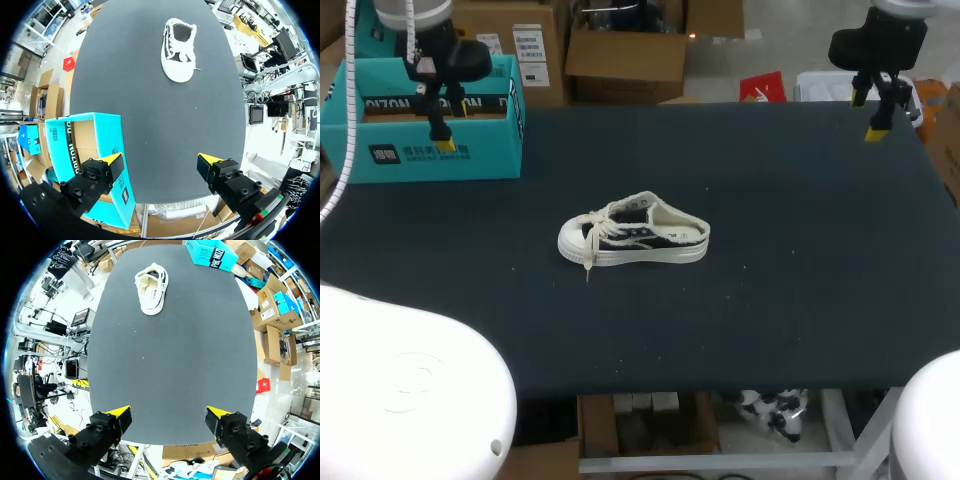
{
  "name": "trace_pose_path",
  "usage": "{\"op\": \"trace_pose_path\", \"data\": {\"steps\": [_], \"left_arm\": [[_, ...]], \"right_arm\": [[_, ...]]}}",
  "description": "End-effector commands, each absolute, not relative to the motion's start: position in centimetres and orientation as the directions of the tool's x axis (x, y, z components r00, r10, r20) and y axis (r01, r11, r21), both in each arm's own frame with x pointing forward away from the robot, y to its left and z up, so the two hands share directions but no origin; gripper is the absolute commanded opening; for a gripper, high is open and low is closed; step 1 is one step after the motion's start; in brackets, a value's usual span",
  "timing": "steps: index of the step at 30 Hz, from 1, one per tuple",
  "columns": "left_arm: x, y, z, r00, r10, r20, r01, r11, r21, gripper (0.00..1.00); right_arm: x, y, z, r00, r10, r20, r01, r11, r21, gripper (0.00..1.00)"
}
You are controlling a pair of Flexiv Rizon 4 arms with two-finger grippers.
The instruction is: Open the shoe tongue, take the insole out of the shoe, put the insole back into the shoe, and pack the shoe into the shoebox
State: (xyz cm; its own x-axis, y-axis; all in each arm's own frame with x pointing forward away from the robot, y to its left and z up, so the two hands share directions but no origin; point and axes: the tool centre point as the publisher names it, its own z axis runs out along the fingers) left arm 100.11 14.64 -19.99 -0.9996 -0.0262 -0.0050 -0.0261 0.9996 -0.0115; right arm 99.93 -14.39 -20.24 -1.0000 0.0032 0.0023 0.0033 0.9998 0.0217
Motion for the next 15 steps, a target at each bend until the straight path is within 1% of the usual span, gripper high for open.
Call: {"op": "trace_pose_path", "data": {"steps": [1,5,8,12,13,15], "left_arm": [[99.7,13.5,-20.3,-0.992,-0.127,-0.023,-0.127,0.992,-0.02,1.0],[98.4,11.7,-20.7,-0.966,-0.26,-0.012,-0.259,0.966,-0.01,1.0],[97.3,10.3,-20.8,-0.93,-0.368,0.008,-0.368,0.928,-0.05,1.0],[96.6,9.6,-21.2,-0.868,-0.497,0.008,-0.496,0.866,-0.062,1.0],[96.4,9.5,-21.2,-0.841,-0.541,0.02,-0.541,0.838,-0.068,1.0],[96.1,9.2,-21.3,-0.827,-0.56,0.042,-0.562,0.823,-0.086,1.0]], "right_arm": [[99.3,-13.9,-21.3,-1.0,0.02,-0.009,0.019,0.992,0.123,1.0],[97.8,-11.6,-23.3,-0.999,0.045,0.005,0.045,0.982,0.181,1.0],[96.6,-9.6,-24.5,-0.999,0.049,0.001,0.048,0.965,0.26,1.0],[95.6,-7.2,-25.9,-0.998,0.063,0.003,0.061,0.951,0.303,1.0],[95.2,-6.4,-26.3,-0.998,0.064,0.0,0.061,0.937,0.345,1.0],[94.7,-5.2,-27.0,-0.998,0.067,0.008,0.066,0.935,0.347,1.0]]}}
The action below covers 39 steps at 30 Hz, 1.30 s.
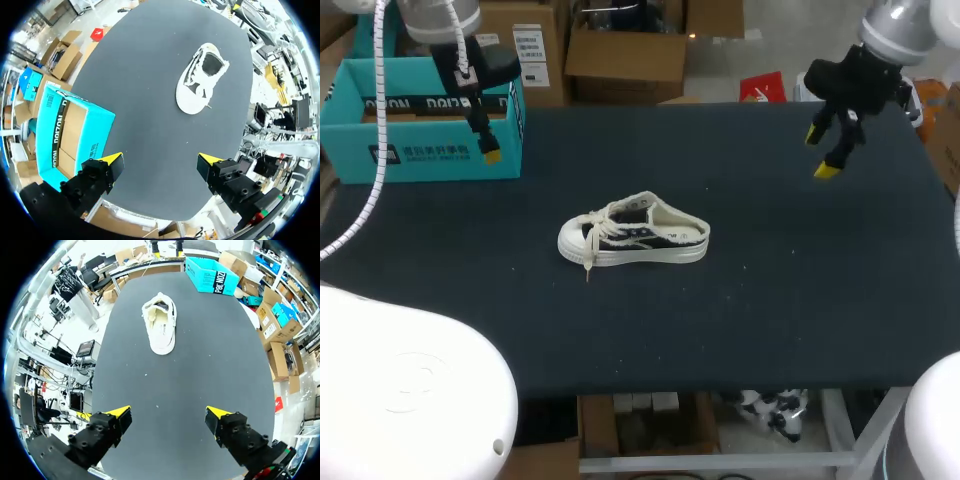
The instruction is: Open the shoe tongue, take the insole out of the shoe, put the insole back into the shoe, and pack the shoe into the shoebox
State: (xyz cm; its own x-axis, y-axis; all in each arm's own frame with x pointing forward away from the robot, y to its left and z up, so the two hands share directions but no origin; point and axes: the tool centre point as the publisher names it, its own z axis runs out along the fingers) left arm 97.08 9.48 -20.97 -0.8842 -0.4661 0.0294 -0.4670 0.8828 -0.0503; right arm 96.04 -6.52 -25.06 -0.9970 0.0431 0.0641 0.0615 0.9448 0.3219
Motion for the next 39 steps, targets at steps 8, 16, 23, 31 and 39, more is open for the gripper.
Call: {"op": "trace_pose_path", "data": {"steps": [8,16,23,31,39], "left_arm": [[95.2,8.5,-21.5,-0.774,-0.63,0.057,-0.631,0.762,-0.145,1.0],[95.2,8.5,-21.5,-0.774,-0.63,0.057,-0.631,0.762,-0.145,1.0],[95.2,7.8,-21.1,-0.778,-0.624,0.073,-0.626,0.76,-0.174,1.0],[94.5,0.7,-22.9,-0.573,-0.813,0.107,-0.819,0.574,-0.017,1.0],[94.3,-3.1,-24.7,-0.316,-0.941,0.124,-0.944,0.324,0.054,1.0]], "right_arm": [[92.8,-0.8,-28.4,-0.995,0.092,0.036,0.098,0.895,0.436,1.0],[92.7,-0.6,-28.4,-0.995,0.091,0.036,0.098,0.898,0.428,1.0],[92.7,-0.6,-28.4,-0.995,0.091,0.036,0.098,0.898,0.428,1.0],[93.7,1.5,-30.0,-0.995,0.104,0.0,0.092,0.876,0.474,1.0],[93.3,5.1,-32.8,-0.995,0.095,0.014,0.088,0.848,0.523,1.0]]}}
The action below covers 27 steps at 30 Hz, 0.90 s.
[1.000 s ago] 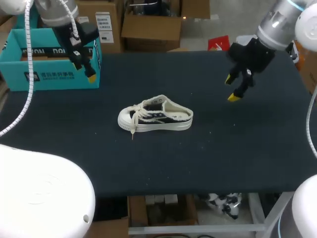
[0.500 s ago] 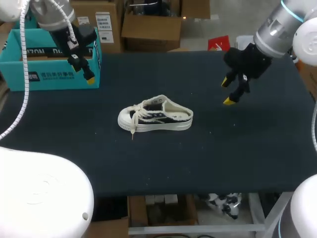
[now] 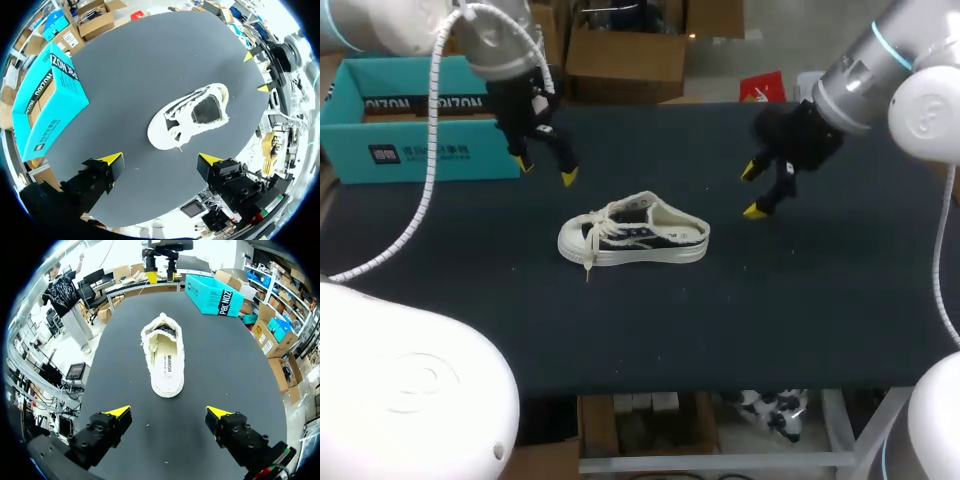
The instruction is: Open the shoe tongue, take the insole out of the shoe, put the insole back into the shoe, and pack the shoe into the shoebox
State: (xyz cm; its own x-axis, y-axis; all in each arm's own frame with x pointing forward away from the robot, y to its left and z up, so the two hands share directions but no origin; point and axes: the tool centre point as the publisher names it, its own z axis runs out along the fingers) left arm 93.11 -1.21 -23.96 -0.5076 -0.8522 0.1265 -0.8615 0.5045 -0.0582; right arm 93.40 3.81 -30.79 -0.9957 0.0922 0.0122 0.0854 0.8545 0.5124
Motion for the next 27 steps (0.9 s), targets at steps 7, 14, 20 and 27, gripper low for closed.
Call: {"op": "trace_pose_path", "data": {"steps": [7,14,20,27], "left_arm": [[93.6,-5.2,-25.7,-0.25,-0.953,0.17,-0.961,0.265,0.073,1.0],[93.0,-8.0,-26.5,-0.296,-0.933,0.203,-0.944,0.318,0.084,1.0],[92.7,-9.9,-26.8,-0.316,-0.927,0.202,-0.937,0.338,0.087,1.0],[92.6,-11.6,-27.6,-0.34,-0.916,0.214,-0.925,0.367,0.098,1.0]], "right_arm": [[92.0,7.9,-35.3,-0.994,0.103,0.025,0.098,0.805,0.585,1.0],[92.3,8.7,-37.2,-0.993,0.117,0.022,0.103,0.759,0.643,1.0],[93.1,9.1,-38.3,-0.991,0.128,0.029,0.113,0.726,0.678,1.0],[93.6,10.4,-40.0,-0.992,0.116,0.057,0.122,0.701,0.703,1.0]]}}
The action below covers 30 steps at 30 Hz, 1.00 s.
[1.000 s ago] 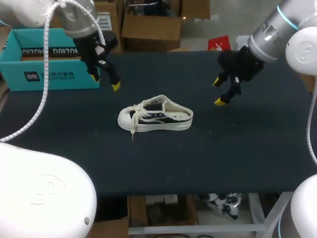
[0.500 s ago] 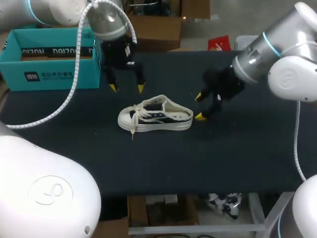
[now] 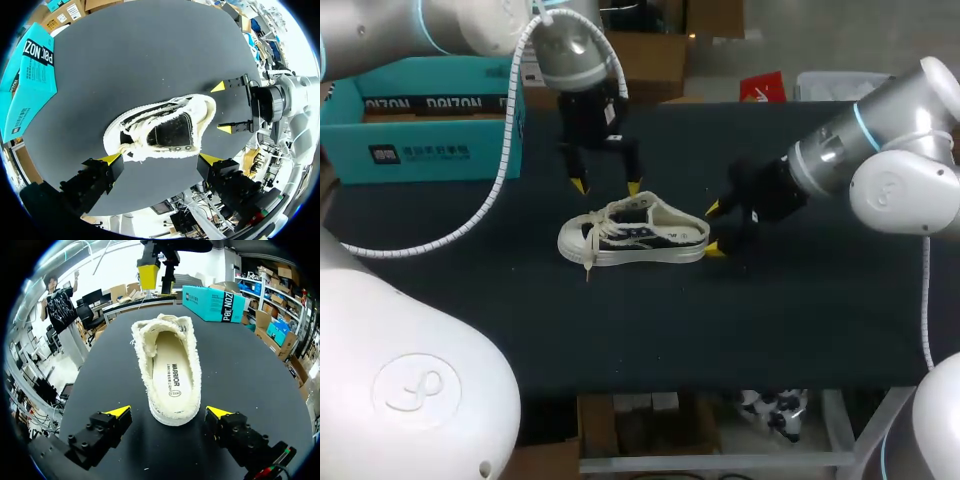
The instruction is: Open the shoe tongue, take the insole out of the shoe, put the insole back into the shoe, and pack the shoe into the shoebox
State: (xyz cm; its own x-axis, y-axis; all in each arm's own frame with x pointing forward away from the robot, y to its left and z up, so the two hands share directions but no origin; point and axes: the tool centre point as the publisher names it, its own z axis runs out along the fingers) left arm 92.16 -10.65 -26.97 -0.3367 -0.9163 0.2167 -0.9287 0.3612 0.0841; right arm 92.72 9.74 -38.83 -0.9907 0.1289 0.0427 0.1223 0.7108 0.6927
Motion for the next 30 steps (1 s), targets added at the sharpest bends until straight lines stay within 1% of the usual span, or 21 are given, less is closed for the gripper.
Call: {"op": "trace_pose_path", "data": {"steps": [1,6,22,29,30], "left_arm": [[92.7,-11.7,-27.7,-0.344,-0.912,0.221,-0.922,0.373,0.102,1.0],[93.0,-12.6,-28.5,-0.361,-0.902,0.236,-0.908,0.397,0.13,1.0],[93.5,-13.6,-29.5,-0.349,-0.91,0.224,-0.911,0.386,0.149,1.0],[92.8,-14.4,-29.3,-0.341,-0.924,0.172,-0.921,0.365,0.135,1.0],[92.7,-14.5,-29.2,-0.342,-0.924,0.17,-0.921,0.365,0.134,1.0]], "right_arm": [[93.7,10.6,-40.1,-0.992,0.113,0.057,0.12,0.696,0.708,1.0],[94.3,11.8,-40.4,-0.994,0.099,0.048,0.103,0.679,0.727,1.0],[94.7,14.2,-42.9,-0.994,0.053,0.091,0.104,0.619,0.778,1.0],[94.6,14.2,-43.3,-0.996,0.049,0.078,0.092,0.588,0.803,1.0],[94.6,14.2,-43.4,-0.996,0.052,0.076,0.092,0.586,0.805,0.61]]}}
